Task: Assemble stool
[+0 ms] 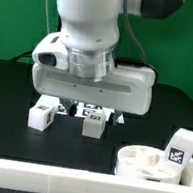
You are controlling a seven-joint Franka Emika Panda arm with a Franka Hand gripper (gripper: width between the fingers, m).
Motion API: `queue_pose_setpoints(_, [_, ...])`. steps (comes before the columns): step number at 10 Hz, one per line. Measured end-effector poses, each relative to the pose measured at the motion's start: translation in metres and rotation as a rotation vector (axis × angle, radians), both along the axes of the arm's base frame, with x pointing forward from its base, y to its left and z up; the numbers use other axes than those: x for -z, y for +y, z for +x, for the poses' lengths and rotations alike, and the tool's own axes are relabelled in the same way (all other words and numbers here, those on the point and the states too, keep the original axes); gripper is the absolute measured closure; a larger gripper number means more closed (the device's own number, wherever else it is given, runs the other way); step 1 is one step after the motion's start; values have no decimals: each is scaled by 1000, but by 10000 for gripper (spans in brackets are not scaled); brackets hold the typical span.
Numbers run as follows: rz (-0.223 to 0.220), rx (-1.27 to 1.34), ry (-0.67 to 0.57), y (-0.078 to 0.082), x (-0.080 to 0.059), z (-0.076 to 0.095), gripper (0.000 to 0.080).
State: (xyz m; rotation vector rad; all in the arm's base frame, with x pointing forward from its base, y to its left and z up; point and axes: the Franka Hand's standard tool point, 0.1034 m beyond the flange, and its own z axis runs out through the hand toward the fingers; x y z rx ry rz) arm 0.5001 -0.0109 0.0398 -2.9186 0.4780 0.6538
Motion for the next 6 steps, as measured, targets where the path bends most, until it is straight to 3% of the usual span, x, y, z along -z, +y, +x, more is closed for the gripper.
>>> queue_pose_setpoints(3, [55,-3,175,-1,3,-4,150])
queue_pose_setpoints(5, [140,-75,292,-3,5,-10,150])
queue_pose_setpoints(6, [155,-75,340,-5,7,-9,150])
